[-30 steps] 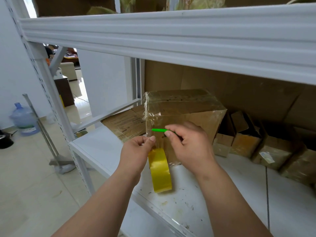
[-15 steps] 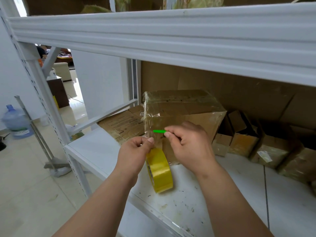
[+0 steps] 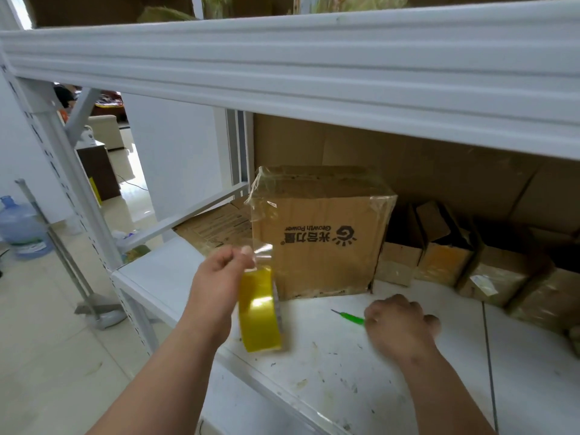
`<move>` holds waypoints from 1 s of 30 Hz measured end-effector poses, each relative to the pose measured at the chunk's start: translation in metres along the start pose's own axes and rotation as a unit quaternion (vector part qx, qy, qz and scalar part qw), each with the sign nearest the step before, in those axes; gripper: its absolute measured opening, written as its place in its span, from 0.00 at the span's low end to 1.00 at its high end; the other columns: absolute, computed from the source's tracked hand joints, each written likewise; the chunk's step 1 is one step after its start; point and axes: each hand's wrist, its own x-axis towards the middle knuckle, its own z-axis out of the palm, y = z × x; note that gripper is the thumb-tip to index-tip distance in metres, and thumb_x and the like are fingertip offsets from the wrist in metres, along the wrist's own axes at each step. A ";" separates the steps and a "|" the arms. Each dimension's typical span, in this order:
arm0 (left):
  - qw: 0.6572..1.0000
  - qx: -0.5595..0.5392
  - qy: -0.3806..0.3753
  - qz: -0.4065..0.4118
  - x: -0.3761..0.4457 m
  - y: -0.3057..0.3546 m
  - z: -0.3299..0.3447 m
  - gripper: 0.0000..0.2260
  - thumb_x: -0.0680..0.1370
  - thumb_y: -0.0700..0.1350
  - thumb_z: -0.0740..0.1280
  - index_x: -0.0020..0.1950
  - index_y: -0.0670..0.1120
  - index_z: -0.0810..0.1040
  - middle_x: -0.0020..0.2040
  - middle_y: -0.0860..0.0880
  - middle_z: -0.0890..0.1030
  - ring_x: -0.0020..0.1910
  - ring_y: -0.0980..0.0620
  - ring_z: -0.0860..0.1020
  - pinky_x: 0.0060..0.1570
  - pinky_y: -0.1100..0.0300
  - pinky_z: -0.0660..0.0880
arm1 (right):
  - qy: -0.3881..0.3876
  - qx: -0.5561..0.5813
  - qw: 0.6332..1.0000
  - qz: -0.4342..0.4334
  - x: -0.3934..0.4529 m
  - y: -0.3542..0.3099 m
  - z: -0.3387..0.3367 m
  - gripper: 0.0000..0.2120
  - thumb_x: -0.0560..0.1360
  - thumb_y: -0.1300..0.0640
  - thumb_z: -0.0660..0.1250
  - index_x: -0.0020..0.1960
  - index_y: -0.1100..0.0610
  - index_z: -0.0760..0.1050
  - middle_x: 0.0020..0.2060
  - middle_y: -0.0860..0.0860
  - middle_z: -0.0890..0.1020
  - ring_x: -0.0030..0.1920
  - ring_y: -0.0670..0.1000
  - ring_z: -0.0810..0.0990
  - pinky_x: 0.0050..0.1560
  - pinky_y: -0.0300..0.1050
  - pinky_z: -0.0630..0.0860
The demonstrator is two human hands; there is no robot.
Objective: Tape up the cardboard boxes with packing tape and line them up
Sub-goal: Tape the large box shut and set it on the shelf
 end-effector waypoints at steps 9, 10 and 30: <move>0.939 0.293 0.144 0.105 0.043 0.038 -0.012 0.25 0.69 0.68 0.70 0.41 0.46 0.74 0.41 0.49 0.76 0.42 0.47 0.76 0.49 0.46 0.75 | 0.258 0.387 0.884 -0.047 0.006 -0.036 -0.056 0.35 0.74 0.48 0.69 0.77 0.42 0.57 0.76 0.50 0.59 0.75 0.57 0.58 0.73 0.61 0.58; 0.926 0.333 0.138 0.110 0.048 0.039 -0.011 0.26 0.67 0.71 0.70 0.40 0.47 0.74 0.42 0.50 0.76 0.41 0.48 0.75 0.50 0.46 0.75 | 0.260 0.399 0.877 -0.060 0.008 -0.042 -0.063 0.37 0.74 0.46 0.69 0.78 0.40 0.53 0.77 0.49 0.56 0.77 0.56 0.56 0.74 0.61 0.58; 0.991 0.107 -0.072 0.039 0.105 0.015 -0.014 0.14 0.73 0.51 0.75 0.41 0.45 0.73 0.37 0.44 0.74 0.38 0.47 0.72 0.40 0.54 0.68 | 0.253 0.477 0.839 -0.069 0.021 -0.055 -0.084 0.25 0.77 0.49 0.70 0.71 0.43 0.65 0.58 0.42 0.73 0.60 0.45 0.73 0.59 0.46 0.73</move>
